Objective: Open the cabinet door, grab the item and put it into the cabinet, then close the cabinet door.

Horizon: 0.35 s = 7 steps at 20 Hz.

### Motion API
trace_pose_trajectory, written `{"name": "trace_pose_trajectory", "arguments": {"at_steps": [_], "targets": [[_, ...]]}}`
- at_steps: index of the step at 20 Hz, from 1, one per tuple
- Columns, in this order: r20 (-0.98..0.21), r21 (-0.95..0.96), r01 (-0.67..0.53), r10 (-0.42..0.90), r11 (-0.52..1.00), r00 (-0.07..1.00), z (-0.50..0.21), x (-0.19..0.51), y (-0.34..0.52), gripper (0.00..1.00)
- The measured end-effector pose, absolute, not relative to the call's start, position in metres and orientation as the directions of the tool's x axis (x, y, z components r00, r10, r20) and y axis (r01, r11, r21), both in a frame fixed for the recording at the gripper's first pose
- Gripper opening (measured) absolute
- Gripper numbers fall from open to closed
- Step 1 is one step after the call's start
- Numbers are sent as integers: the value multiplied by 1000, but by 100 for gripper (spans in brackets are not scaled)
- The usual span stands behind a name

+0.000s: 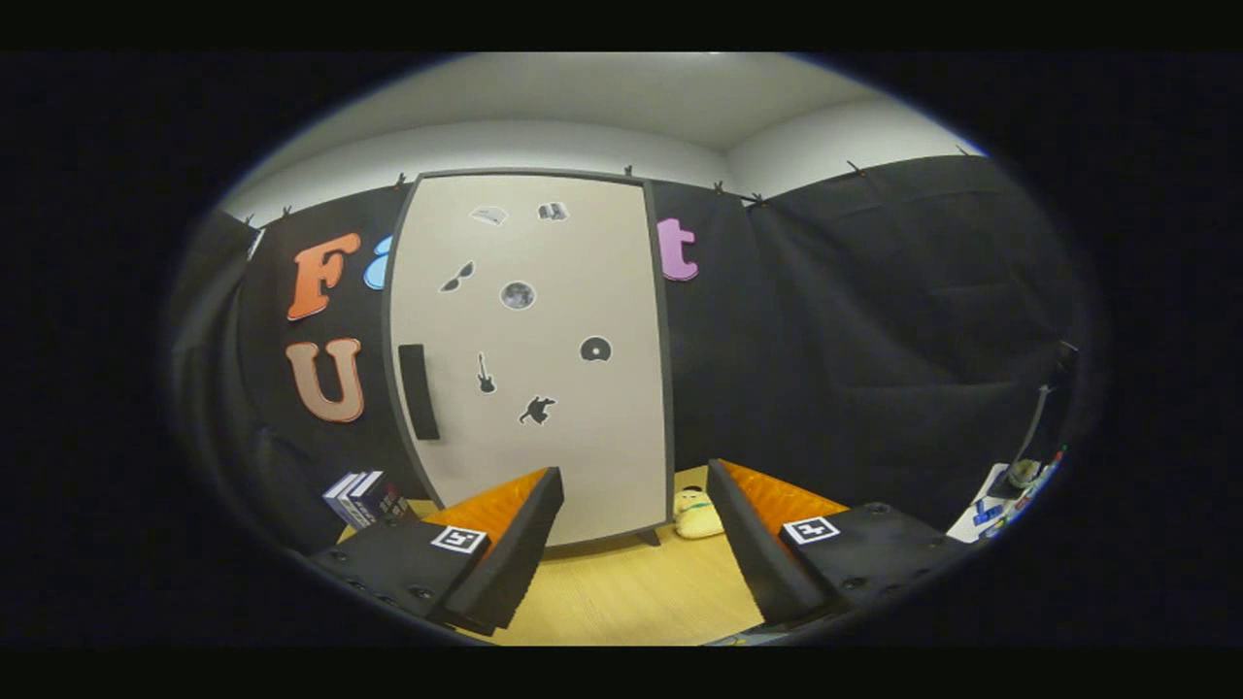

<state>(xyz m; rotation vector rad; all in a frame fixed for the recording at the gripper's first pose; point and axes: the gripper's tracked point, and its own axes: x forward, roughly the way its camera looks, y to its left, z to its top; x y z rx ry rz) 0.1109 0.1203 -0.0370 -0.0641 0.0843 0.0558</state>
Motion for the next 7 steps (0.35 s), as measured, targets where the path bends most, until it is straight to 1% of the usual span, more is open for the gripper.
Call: {"name": "trace_pose_trajectory", "arguments": {"at_steps": [7], "targets": [[-81, -67, -47, 42, 997, 996, -36, 105, 117, 96]]}}
